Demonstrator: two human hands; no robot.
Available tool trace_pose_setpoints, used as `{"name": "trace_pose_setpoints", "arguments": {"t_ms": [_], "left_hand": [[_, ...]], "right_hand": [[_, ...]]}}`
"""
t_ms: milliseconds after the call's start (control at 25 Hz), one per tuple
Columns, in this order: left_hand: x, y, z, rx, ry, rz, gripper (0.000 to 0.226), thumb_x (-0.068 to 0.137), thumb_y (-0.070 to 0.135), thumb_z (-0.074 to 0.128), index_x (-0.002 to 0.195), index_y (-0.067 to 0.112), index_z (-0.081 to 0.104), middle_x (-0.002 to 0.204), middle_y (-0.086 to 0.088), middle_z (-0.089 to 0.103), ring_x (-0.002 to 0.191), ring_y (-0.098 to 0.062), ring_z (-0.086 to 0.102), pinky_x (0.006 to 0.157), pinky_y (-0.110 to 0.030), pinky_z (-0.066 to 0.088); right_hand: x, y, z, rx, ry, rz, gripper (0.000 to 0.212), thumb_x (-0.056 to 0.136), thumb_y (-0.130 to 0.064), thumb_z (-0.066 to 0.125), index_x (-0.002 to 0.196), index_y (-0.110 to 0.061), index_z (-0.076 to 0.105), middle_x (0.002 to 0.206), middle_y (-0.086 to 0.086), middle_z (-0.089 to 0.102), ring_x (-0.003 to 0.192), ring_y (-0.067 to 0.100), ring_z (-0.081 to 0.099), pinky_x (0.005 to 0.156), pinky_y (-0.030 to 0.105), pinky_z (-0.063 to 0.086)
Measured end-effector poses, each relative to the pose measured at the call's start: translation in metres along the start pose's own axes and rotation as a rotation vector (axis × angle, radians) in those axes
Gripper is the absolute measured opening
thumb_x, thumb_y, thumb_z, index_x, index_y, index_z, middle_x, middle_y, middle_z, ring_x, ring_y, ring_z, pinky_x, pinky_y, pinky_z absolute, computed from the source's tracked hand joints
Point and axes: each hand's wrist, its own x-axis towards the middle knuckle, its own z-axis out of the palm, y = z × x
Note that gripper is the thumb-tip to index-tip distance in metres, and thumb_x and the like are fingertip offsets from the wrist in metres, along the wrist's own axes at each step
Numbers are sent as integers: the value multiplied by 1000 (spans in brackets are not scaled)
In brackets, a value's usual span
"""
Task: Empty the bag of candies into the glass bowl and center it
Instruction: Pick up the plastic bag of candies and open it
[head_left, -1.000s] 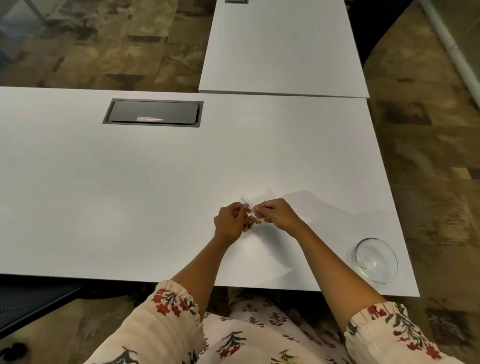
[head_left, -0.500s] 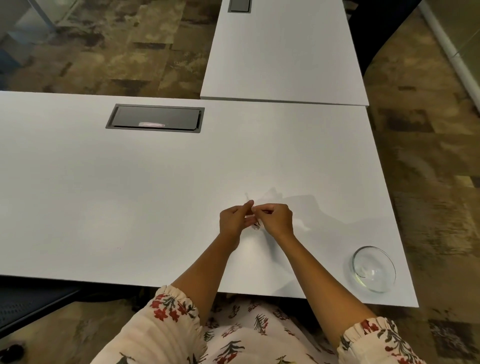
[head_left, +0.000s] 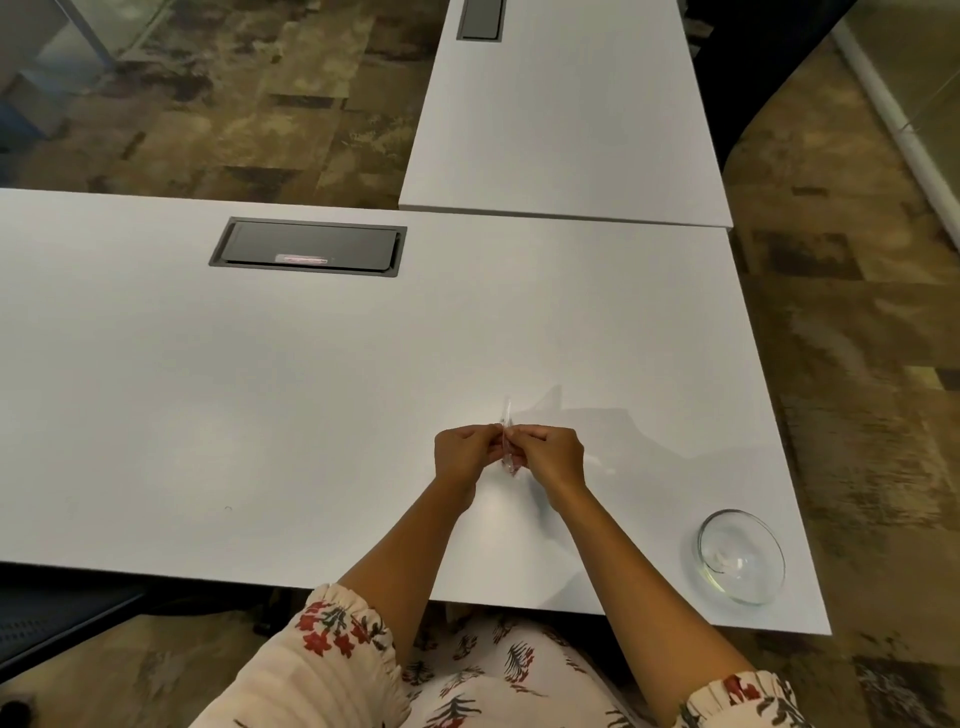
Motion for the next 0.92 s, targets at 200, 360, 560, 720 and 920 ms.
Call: {"name": "trace_pose_setpoints", "arguments": {"t_ms": [200,360,560,720,920], "left_hand": [[-1,0,8,2,15,-14,16,82,13,79,78,-2,80,83,-19,79,75,-26,77,76,-31,64],[-2,4,13,-29,2,-27,9,83,6,77,79,-2,79,87,-20,79,79,-26,78,72,-27,63],[-2,6,13,0,-2,-34,13,87,3,70,81,-5,77,84,-21,78,75,-26,78,67,-25,62],[-2,2,17,-2,27,-31,14,88,5,71,85,-6,78,84,-20,78,70,-23,77,69,-25,63],[-5,8,20,-73,-22,-49,12,83,6,78,85,-6,79,88,-21,79,86,-29,79,80,-28,64]], "right_hand": [[-1,-5,-2,-40,54,-9,12,82,-18,74,74,-26,78,75,-5,76,78,18,74,80,34,61],[-2,-6,-3,-40,82,-19,13,81,-23,78,91,-16,81,81,0,77,80,20,74,78,32,60],[0,-6,-10,-76,9,2,15,81,-18,79,94,-12,80,91,6,78,85,21,74,82,33,60],[-2,-13,-6,-363,117,-73,11,88,-18,70,87,-16,80,82,1,77,66,11,67,49,8,39],[-2,-19,-10,-383,160,-122,16,86,-29,74,93,-18,81,89,0,79,79,16,72,67,23,52]]}}
